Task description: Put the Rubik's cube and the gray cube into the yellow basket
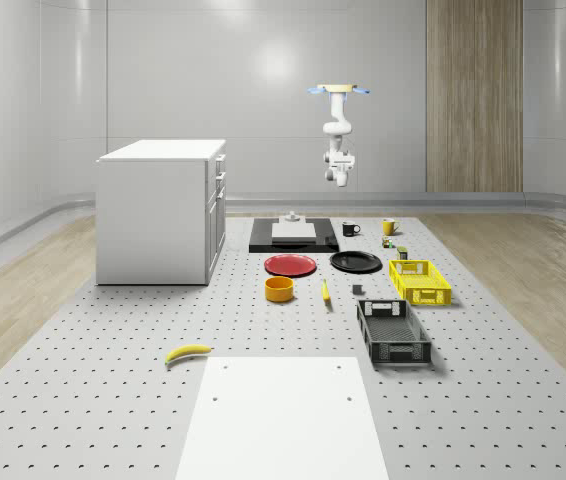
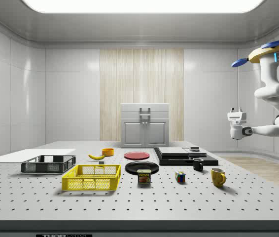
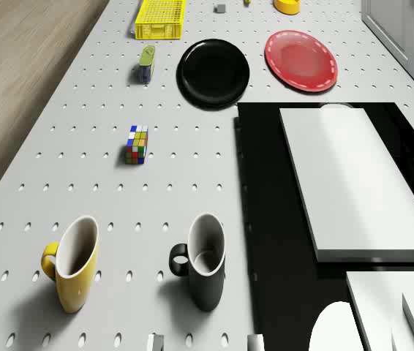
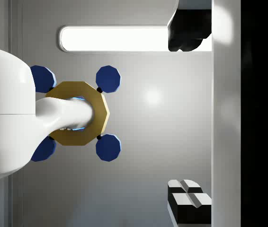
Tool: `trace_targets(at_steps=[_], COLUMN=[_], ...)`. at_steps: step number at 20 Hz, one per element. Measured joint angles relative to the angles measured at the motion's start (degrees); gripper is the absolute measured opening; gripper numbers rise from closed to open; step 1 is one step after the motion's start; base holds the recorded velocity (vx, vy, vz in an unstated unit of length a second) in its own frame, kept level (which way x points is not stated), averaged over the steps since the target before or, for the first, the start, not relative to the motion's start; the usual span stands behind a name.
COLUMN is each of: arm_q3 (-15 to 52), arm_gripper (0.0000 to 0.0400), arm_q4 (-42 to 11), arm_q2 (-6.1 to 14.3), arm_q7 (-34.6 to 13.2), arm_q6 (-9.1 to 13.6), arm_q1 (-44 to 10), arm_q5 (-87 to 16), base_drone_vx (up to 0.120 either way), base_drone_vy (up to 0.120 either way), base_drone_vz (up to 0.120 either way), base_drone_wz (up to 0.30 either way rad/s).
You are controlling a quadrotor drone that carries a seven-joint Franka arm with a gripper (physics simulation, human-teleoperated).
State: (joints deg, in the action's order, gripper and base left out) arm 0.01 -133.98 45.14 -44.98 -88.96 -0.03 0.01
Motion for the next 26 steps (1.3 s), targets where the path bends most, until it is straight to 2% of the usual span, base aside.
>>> trace_targets(at_steps=[6,8,12,18,26], arm_q3=[0.08,0.11,0.14,0.19,0.23], arm_gripper=[0.0400,0.0400,0.0400,0.0400,0.0400], arm_q4=[7.33,9.73,13.51,16.21,16.93], arm_q2=[-1.45,-2.28,-3.70,-4.71,-4.88], arm_q7=[0.09,0.10,0.13,0.16,0.18], arm_q6=[5.61,7.08,9.27,10.69,10.90], arm_q1=[-0.16,-0.19,-0.26,-0.33,-0.39], arm_q5=[0.06,0.07,0.10,0.12,0.14], base_drone_vx=[0.000,0.000,0.110,0.120,0.120], base_drone_vy=[0.000,0.120,0.120,0.120,0.120], base_drone_vz=[0.000,0.000,0.000,0.000,0.000], base_drone_wz=[0.000,0.000,0.000,0.000,0.000])
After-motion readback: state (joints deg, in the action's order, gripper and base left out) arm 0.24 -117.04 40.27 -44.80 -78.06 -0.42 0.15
